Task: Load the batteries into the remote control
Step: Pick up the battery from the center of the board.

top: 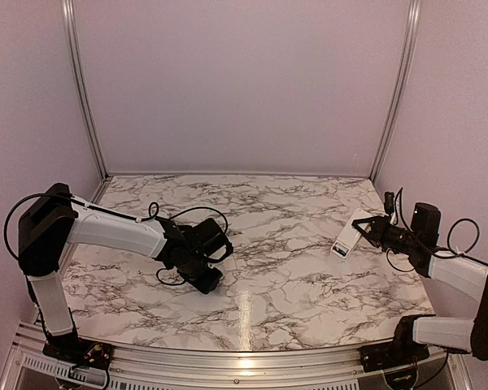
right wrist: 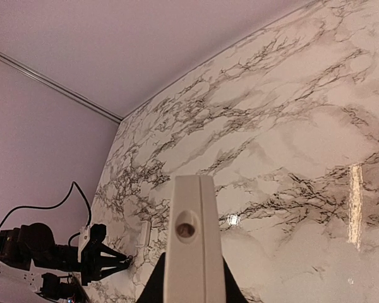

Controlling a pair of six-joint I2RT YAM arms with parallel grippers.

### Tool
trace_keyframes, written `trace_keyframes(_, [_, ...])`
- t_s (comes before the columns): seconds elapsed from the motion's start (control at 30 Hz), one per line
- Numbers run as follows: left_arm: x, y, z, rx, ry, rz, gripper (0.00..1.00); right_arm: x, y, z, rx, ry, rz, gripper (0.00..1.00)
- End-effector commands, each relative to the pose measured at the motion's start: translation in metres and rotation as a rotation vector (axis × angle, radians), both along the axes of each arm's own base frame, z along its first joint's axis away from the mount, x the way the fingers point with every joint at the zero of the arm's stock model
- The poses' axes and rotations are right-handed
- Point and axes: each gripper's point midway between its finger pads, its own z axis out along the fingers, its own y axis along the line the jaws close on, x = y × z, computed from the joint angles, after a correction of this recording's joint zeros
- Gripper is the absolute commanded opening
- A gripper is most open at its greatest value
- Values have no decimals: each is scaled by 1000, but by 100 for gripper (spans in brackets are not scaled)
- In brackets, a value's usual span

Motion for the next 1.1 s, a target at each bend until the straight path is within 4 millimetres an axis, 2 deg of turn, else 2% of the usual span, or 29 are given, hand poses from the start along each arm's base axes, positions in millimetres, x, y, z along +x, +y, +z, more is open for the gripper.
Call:
trace_keyframes(0.0, [-30,37,-28,158,104,-87,20,9,-2,19,-10,-65,6,0])
trace_keyframes(0.17, [-21,34,-23,148,37,-136,8,9,-2,19,-10,-68,11,0])
trace_keyframes(0.27, [-11,20,-4,66,-54,-183,1,8,1,20,-2,-77,27,0])
trace_keyframes(0.33, [-6,-1,22,-50,-142,-245,0,7,3,23,3,-89,44,0])
trace_keyframes(0.47, [-17,-33,98,-291,-373,-442,0,2,9,30,13,-108,91,0])
trace_keyframes(0.57, [-37,-39,152,-411,-576,-591,0,-2,15,34,16,-117,127,0])
trace_keyframes(0.7, [-63,-34,199,-462,-856,-762,0,-9,32,38,25,-127,200,0])
trace_keyframes(0.8, [-72,-32,216,-422,-947,-846,0,-12,47,40,27,-130,253,0])
trace_keyframes(0.87, [-80,-34,222,-396,-983,-902,0,-18,63,43,33,-134,313,0])
trace_keyframes(1.07, [-96,-36,232,-339,-1086,-976,0,-27,87,49,44,-136,399,0])
